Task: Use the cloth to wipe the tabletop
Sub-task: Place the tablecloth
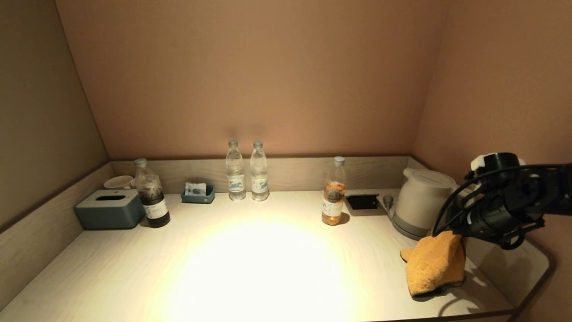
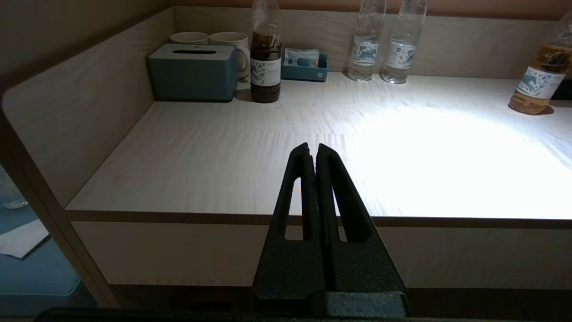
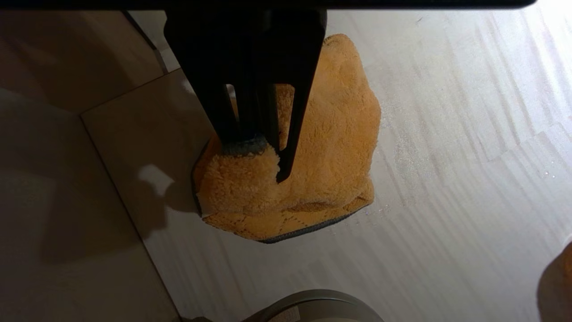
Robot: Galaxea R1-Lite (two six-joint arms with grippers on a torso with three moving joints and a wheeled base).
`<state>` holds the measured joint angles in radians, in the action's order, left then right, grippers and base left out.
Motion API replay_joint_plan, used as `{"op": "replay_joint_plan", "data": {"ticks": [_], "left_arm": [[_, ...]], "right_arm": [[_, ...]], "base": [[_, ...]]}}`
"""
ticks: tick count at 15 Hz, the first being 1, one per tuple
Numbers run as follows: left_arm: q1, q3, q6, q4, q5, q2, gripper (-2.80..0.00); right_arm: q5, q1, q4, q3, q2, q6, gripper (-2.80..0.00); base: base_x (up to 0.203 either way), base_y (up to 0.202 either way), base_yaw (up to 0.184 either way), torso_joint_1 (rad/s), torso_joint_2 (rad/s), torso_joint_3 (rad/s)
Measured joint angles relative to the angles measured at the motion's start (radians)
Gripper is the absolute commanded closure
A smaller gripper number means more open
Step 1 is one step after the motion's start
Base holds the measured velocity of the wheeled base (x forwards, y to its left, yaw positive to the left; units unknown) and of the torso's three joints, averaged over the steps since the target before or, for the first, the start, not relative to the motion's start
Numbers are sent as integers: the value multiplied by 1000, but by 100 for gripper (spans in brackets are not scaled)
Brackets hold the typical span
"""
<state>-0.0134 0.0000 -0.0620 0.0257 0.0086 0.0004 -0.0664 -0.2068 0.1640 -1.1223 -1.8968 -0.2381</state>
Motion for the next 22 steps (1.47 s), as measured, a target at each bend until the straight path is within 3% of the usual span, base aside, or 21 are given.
{"op": "replay_joint_plan", "data": {"ticks": [10,11,12,22], "left_arm": [[0,0,0,0,1,0,0],[0,0,0,0,0,0,0],[0,0,0,0,1,0,0],[0,0,0,0,0,0,0]], "right_arm": [[-33,0,-26,-73,-166,-27,0],[-34,0,-30,-73,-174,-26,-160],[-38,0,-35,-73,-179,-27,-280],[-60,8,-30,-65,-122,-24,-280]], "base": [[0,0,0,0,0,0],[0,0,0,0,0,0],[0,0,0,0,0,0],[0,0,0,0,0,0]]}}
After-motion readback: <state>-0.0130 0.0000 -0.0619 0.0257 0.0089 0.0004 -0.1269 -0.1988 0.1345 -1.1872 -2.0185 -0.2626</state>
